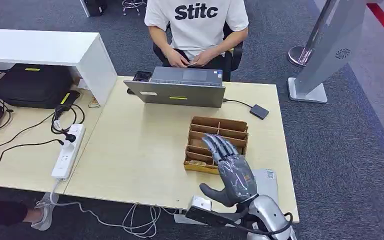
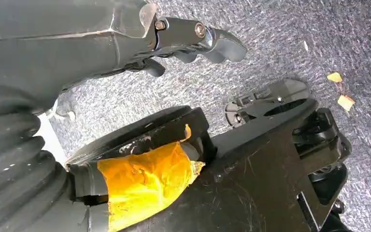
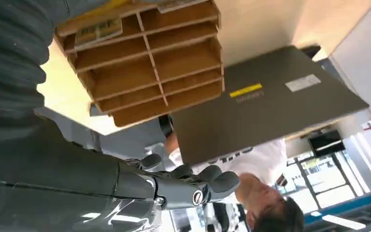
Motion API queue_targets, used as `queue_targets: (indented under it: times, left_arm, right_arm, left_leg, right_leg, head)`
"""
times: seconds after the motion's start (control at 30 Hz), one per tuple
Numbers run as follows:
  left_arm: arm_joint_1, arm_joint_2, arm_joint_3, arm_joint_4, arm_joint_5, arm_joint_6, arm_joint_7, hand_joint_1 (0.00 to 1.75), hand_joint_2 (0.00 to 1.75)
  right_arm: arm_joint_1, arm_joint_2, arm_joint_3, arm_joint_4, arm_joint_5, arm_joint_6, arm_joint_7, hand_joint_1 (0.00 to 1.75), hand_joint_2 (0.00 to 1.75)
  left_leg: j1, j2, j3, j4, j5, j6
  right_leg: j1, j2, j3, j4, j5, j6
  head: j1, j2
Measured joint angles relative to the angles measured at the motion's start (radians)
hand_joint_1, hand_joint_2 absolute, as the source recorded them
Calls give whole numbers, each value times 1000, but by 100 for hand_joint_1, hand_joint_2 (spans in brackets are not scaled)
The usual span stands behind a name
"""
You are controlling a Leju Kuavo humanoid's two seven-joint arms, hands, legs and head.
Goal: Pass the card to the sensor for recognition and then transmit it.
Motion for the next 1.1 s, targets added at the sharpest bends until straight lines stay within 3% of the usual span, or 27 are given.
queue_targets:
  times: [0.13, 0.33, 0.6, 1.1]
  left_arm:
    - [0, 0, 2, 0, 1, 1, 0, 0, 175]
    - [0, 0, 2, 0, -1, -4, -2, 0, 175]
    - [0, 0, 2, 0, -2, -5, -2, 0, 175]
    - [0, 0, 3, 0, -2, -6, -4, 0, 175]
  right_arm:
    - [11, -2, -3, 20, -2, -3, 0, 0, 175]
    - [14, -2, -23, 61, 123, -50, 61, 0, 175]
    - [18, -2, -83, 118, 188, -86, 75, 0, 175]
    - [32, 12, -156, 184, 132, -90, 45, 0, 175]
  left_leg:
    - [0, 0, 0, 0, 0, 0]
    - [0, 0, 0, 0, 0, 0]
    - [0, 0, 0, 0, 0, 0]
    - [0, 0, 0, 0, 0, 0]
  right_leg:
    - [0, 0, 0, 0, 0, 0]
    - [0, 0, 0, 0, 0, 0]
    - [0, 0, 0, 0, 0, 0]
    - [0, 0, 0, 0, 0, 0]
  head:
    - [0, 0]
    - [0, 0]
    - [0, 0]
    - [0, 0]
